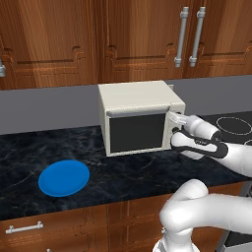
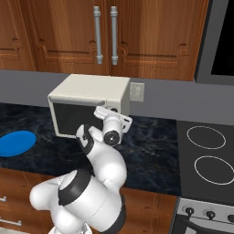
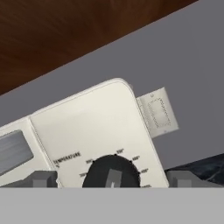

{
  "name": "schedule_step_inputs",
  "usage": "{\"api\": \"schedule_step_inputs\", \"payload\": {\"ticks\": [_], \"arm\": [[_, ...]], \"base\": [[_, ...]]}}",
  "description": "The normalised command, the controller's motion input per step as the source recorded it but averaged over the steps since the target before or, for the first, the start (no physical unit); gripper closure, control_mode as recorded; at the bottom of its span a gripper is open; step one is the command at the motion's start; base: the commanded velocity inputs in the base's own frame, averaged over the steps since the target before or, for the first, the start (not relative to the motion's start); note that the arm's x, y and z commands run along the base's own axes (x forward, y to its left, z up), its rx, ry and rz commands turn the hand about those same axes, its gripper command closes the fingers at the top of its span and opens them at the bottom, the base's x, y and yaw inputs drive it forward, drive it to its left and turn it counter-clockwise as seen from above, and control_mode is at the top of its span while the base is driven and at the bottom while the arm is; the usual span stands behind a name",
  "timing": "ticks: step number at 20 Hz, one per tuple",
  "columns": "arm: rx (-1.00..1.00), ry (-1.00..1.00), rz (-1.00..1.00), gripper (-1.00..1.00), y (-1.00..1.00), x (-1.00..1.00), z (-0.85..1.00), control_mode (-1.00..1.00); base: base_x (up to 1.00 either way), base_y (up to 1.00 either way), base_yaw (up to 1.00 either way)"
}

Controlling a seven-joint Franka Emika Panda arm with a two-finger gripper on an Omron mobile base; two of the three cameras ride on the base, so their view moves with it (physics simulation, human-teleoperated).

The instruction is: Pull the toaster oven rack outwards. Pick up the baguette from the plate and place it on the toaster oven rack. Close the toaster oven door fully and set the temperature to the lowest setting.

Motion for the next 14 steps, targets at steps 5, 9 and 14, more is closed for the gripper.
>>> {"api": "schedule_step_inputs", "payload": {"ticks": [5,9,14], "arm": [[0.0,0.0,0.0,-1.0,0.0,0.15,0.0,-1.0],[0.0,0.0,0.0,-1.0,0.0,0.08,-0.02,-1.0],[0.0,0.0,0.0,-1.0,0.0,0.02,0.0,-1.0]], "base": [[0.0,0.0,0.0],[0.0,0.0,0.0],[0.0,0.0,0.0]]}}
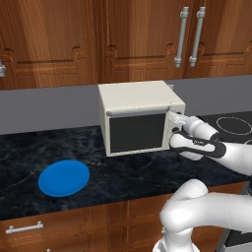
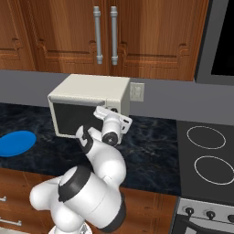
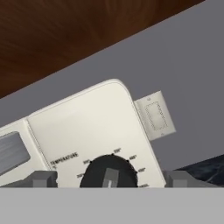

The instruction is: Pull the toaster oven rack outwards. Pick up the baguette from the plate and place it on the toaster oven rack. Close the toaster oven door fully and set the temperature to the lowest setting.

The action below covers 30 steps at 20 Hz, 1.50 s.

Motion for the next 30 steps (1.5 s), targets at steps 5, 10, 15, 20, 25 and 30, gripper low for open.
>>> {"api": "schedule_step_inputs", "payload": {"ticks": [5,10,15,20,25,30], "arm": [[0.0,0.0,0.0,1.0,0.0,0.0,0.0,-1.0],[0.0,0.0,0.0,1.0,0.0,0.0,0.0,-1.0],[0.0,0.0,0.0,1.0,0.0,0.0,0.0,-1.0],[0.0,0.0,0.0,1.0,0.0,0.0,0.0,-1.0],[-0.02,0.0,0.0,1.0,0.0,0.0,-0.01,-1.0],[-0.03,0.0,0.0,1.0,0.0,0.0,-0.04,-1.0]], "base": [[0.0,0.0,0.0],[0.0,0.0,0.0],[0.0,0.0,0.0],[0.0,0.0,0.0],[0.0,0.0,0.0],[0.0,0.0,0.0]]}}
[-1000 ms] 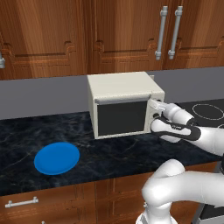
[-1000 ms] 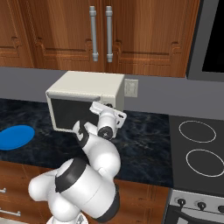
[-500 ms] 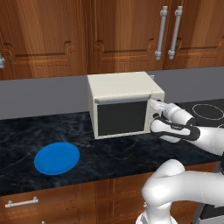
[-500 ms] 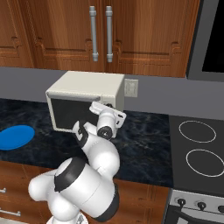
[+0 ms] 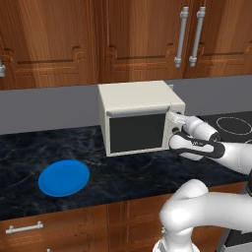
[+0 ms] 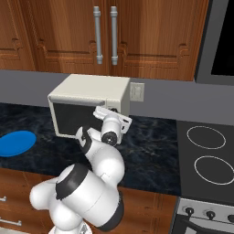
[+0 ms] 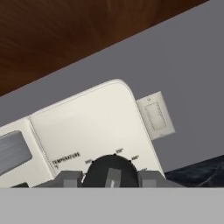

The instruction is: Pull the toaster oven rack outwards. Pick up the baguette from the plate and place it on the toaster oven rack. Close the toaster oven door fully and set the temperature to the lowest setting.

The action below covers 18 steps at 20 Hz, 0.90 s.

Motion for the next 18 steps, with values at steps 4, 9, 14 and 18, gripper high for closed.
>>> {"api": "schedule_step_inputs", "payload": {"ticks": [4,9,14,18], "arm": [[-0.05,0.0,0.0,1.0,-0.01,0.0,-0.11,-1.0],[-0.07,0.0,0.02,1.0,-0.15,0.0,-0.14,-1.0],[-0.04,0.0,0.06,1.0,-0.2,0.0,-0.13,-1.0],[-0.05,0.0,0.07,1.0,-0.22,0.0,-0.21,-1.0]], "base": [[0.0,0.0,0.0],[0.0,0.0,0.0],[0.0,0.0,0.0],[0.0,0.0,0.0]]}}
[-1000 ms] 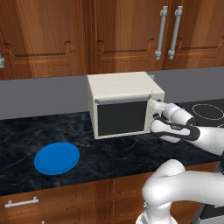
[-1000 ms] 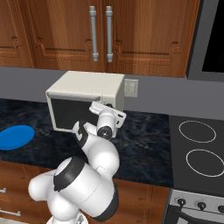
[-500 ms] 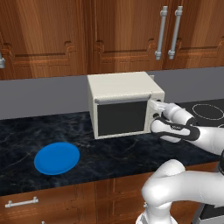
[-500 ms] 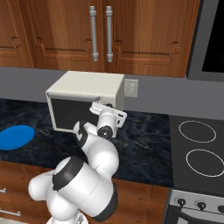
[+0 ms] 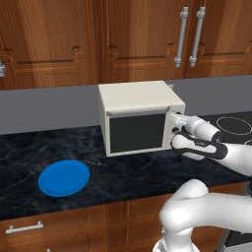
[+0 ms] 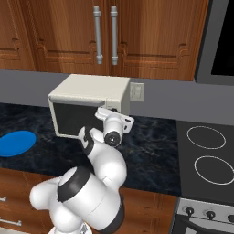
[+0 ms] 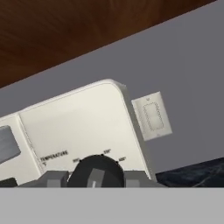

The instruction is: Pull the toaster oven rack outwards. Pick up the baguette from the plate and place it on the toaster oven rack. Close the toaster oven door fully and set the temperature to the lowest setting.

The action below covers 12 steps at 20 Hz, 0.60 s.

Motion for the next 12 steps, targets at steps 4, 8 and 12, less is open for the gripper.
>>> {"api": "schedule_step_inputs", "payload": {"ticks": [4,8,12], "arm": [[-0.04,0.0,0.08,1.0,-0.18,0.0,-0.33,-1.0],[-0.05,0.0,0.07,1.0,-0.04,0.0,-0.16,-1.0],[-0.08,-0.01,0.05,1.0,0.0,0.0,-0.17,-1.0]], "base": [[0.0,0.0,0.0],[0.0,0.0,0.0],[0.0,0.0,0.0]]}}
